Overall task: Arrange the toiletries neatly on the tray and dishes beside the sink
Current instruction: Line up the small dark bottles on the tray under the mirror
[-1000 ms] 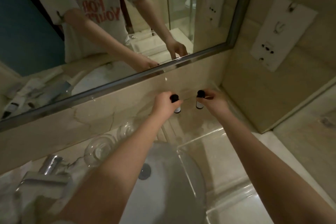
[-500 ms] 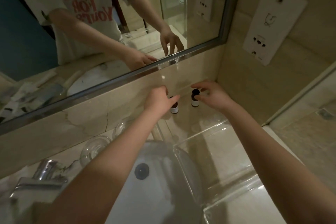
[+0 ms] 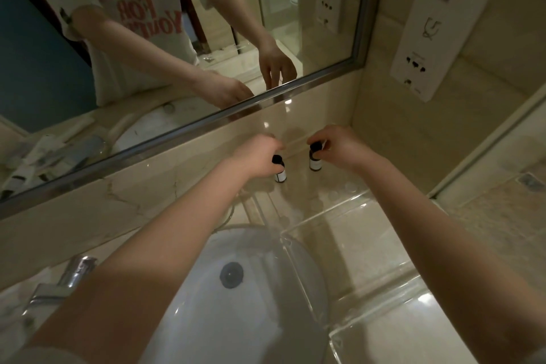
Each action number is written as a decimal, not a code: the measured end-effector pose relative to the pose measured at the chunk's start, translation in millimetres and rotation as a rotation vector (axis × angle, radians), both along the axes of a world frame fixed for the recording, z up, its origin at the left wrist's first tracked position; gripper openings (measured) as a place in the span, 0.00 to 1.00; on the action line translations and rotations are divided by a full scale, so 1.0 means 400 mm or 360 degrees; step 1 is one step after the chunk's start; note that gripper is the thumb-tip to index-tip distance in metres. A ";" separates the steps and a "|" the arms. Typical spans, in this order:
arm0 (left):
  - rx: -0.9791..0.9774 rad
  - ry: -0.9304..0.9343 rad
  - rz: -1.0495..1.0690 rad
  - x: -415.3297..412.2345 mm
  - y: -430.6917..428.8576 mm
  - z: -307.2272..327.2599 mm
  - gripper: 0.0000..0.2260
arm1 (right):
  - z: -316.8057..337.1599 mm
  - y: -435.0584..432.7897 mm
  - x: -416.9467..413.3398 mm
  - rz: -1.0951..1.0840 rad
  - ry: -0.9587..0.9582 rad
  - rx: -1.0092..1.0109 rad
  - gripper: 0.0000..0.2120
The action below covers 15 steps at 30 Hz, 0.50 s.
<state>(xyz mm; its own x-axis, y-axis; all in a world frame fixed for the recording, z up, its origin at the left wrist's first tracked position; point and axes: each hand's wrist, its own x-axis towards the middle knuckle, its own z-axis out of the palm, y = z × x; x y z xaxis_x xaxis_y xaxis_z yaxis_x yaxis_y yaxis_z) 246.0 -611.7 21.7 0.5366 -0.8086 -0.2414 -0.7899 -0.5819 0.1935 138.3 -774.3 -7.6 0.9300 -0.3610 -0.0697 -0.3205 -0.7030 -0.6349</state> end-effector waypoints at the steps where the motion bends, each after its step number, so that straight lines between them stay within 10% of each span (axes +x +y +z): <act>1: -0.0075 0.0025 0.0152 -0.007 0.003 -0.002 0.22 | 0.001 -0.003 0.000 0.0006 0.0020 0.0002 0.16; 6: -0.0141 0.0171 0.0625 -0.028 -0.015 -0.026 0.14 | 0.006 -0.008 0.004 0.0048 0.0071 -0.0056 0.16; 15: -0.0358 0.0284 0.0484 0.014 -0.129 -0.003 0.05 | 0.035 -0.094 0.042 -0.0095 -0.0064 -0.0137 0.14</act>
